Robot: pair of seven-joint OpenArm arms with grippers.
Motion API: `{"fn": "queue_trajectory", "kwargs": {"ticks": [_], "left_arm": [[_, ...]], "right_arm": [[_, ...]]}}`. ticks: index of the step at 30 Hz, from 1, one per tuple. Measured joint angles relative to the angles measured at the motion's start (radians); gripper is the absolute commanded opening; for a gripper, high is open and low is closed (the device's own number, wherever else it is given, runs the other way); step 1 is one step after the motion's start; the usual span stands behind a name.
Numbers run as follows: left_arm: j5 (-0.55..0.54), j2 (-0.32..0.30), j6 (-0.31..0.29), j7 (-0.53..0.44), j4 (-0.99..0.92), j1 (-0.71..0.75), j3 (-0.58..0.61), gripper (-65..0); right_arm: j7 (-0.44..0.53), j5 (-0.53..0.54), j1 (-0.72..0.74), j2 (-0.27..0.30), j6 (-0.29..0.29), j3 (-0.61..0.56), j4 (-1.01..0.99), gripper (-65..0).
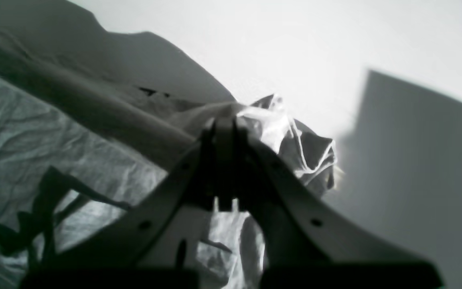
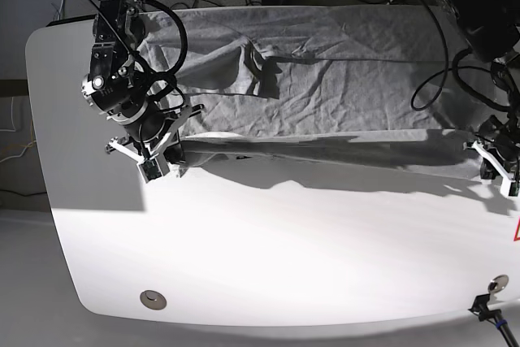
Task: Fold the T-shirt properly
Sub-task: 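Drag the held shirt edge toward the robot with both grippers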
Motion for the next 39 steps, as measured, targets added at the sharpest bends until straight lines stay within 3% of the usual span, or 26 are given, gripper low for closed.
{"fn": "queue_trajectory", "kwargs": {"ticks": [9,21,33,39], "left_arm": [[-0.003,0.001,-0.007,0.045,0.238,0.2,-0.035,-65.0],[-0.007,0.023,-0.002,0.039,0.436,0.478,-0.04,-65.0],[0.003,0.021,-0.003,0.038,0.431,0.483,-0.034,-65.0],[0.003,-0.018,-0.01,0.037,0.4,0.458,-0.024,-65.0]], "right_arm": [[0.008,0.002,-0.127,0.02,0.095,0.055,0.047,-65.0],[0.006,0.0,-0.257,0.033,0.094,0.056,0.048,-65.0],[0.006,0.0,-0.258,0.031,0.094,0.056,0.047,-65.0],[0.006,0.0,-0.268,0.031,0.094,0.055,0.046,-65.0]]}}
